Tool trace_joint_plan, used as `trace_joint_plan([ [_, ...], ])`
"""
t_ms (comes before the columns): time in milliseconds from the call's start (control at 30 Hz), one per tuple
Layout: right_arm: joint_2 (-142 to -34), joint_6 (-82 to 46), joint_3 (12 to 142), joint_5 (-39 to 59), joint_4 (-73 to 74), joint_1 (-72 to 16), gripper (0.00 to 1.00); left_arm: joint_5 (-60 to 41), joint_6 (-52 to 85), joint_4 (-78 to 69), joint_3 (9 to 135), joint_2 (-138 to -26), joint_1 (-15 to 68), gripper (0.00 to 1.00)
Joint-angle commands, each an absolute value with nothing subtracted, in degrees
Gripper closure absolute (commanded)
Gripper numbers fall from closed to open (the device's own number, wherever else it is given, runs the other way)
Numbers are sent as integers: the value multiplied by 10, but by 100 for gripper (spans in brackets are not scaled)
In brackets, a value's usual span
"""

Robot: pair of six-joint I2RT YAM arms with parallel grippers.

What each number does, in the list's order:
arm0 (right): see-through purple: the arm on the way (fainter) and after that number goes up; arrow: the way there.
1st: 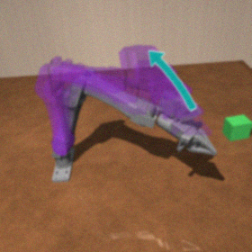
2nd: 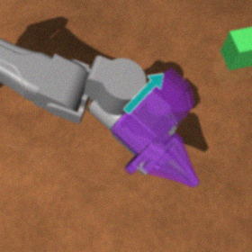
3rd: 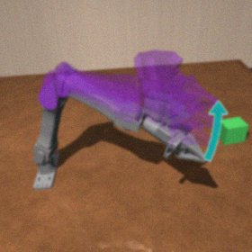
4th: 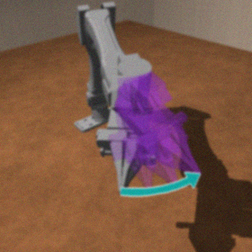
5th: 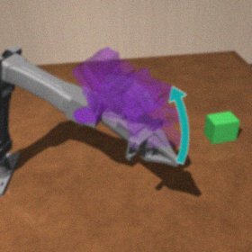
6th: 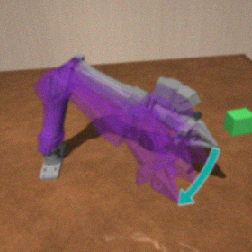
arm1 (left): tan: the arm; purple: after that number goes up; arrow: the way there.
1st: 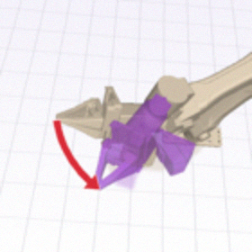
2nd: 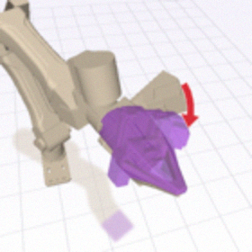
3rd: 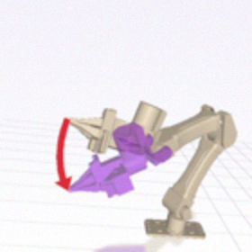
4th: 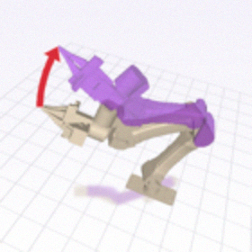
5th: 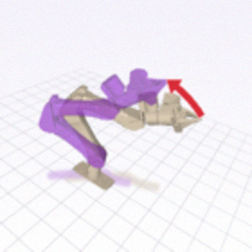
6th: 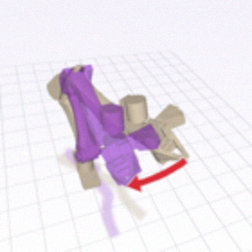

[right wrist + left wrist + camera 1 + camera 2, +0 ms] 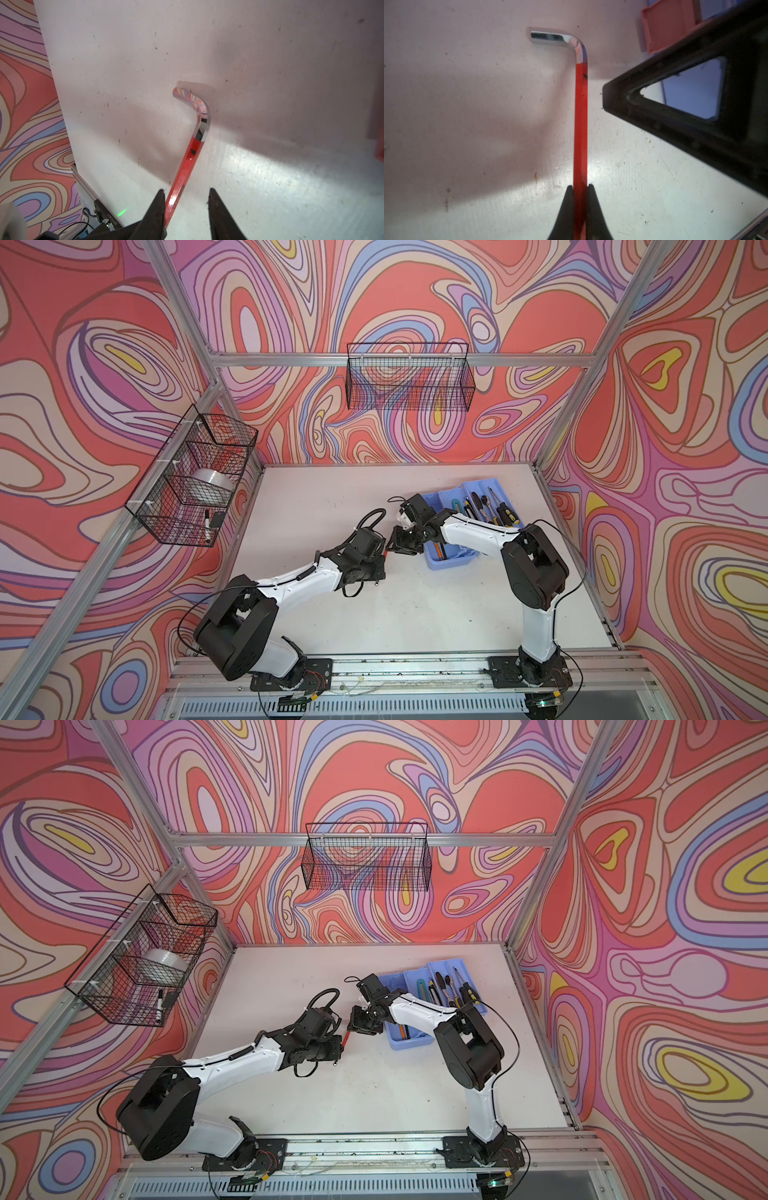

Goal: Pack the tool kit
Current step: 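Close the right gripper on the red key's bent end while left holds it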

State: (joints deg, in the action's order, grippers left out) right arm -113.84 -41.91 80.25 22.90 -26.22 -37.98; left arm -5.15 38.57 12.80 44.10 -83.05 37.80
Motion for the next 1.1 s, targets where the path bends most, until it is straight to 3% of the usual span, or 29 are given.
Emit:
trace_joint_plan([
  [0, -1160, -436, 797, 238, -243, -385, 65, -56, 395, 103, 435, -822, 376, 100],
  [500, -1197, -483, 797, 272, -181, -393, 66, -58, 409, 66, 411, -798, 376, 100],
  [1067, -1193, -519, 784, 285, -131, -396, 87, -68, 440, -8, 372, -784, 376, 100],
])
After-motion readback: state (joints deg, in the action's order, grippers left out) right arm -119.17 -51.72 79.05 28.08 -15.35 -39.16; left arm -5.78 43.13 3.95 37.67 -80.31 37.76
